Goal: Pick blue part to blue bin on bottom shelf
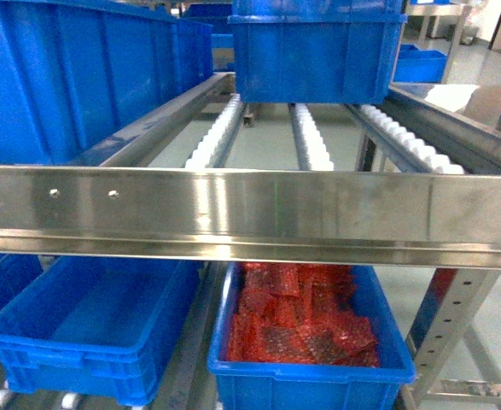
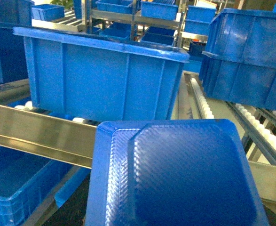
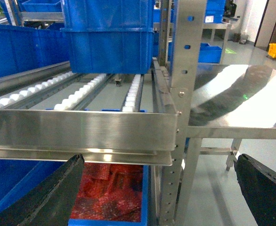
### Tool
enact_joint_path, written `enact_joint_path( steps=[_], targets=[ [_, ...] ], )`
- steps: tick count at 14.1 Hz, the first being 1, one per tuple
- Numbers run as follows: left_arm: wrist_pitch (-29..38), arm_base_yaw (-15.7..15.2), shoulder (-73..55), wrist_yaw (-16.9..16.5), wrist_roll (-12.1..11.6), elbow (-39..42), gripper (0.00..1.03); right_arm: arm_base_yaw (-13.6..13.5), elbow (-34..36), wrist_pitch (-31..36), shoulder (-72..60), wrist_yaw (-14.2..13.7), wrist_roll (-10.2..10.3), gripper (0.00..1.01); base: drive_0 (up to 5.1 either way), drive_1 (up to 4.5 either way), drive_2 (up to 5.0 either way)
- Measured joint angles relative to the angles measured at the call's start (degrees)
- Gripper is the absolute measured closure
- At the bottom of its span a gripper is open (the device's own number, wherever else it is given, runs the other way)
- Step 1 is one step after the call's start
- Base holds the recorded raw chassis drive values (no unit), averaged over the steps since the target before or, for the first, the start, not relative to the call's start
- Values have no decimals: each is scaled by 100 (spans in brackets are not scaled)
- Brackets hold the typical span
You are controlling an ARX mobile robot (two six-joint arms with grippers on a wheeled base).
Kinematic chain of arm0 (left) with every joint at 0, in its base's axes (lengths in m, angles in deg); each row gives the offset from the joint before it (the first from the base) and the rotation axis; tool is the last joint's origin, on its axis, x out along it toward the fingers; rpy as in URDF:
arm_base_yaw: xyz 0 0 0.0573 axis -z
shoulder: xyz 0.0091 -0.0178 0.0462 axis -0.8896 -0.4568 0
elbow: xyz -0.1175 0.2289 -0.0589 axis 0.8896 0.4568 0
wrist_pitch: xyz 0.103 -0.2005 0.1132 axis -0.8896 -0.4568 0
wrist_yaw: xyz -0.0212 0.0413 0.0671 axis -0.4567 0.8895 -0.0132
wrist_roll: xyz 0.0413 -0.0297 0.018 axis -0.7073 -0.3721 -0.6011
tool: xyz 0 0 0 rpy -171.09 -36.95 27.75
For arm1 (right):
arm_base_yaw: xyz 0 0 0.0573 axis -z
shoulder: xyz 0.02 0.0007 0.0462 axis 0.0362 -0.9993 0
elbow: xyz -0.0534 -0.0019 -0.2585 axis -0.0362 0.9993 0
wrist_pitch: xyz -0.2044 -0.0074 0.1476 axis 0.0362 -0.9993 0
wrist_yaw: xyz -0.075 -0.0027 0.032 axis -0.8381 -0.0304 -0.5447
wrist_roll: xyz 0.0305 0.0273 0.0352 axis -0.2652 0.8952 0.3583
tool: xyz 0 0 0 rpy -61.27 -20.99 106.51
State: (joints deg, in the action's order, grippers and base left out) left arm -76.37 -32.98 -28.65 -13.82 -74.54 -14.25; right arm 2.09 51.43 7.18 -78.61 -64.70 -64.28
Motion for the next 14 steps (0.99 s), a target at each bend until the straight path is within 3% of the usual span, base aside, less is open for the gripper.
enact_joint_path(
  steps=[6,14],
  targets=[
    [-4,4,0,2,0,0,60,0,0,9,0,-2,0,3,-507,238,238],
    [2,4,9,20,0,0,60,0,0,-2,-2,15,0,3,0,0,0]
  ],
)
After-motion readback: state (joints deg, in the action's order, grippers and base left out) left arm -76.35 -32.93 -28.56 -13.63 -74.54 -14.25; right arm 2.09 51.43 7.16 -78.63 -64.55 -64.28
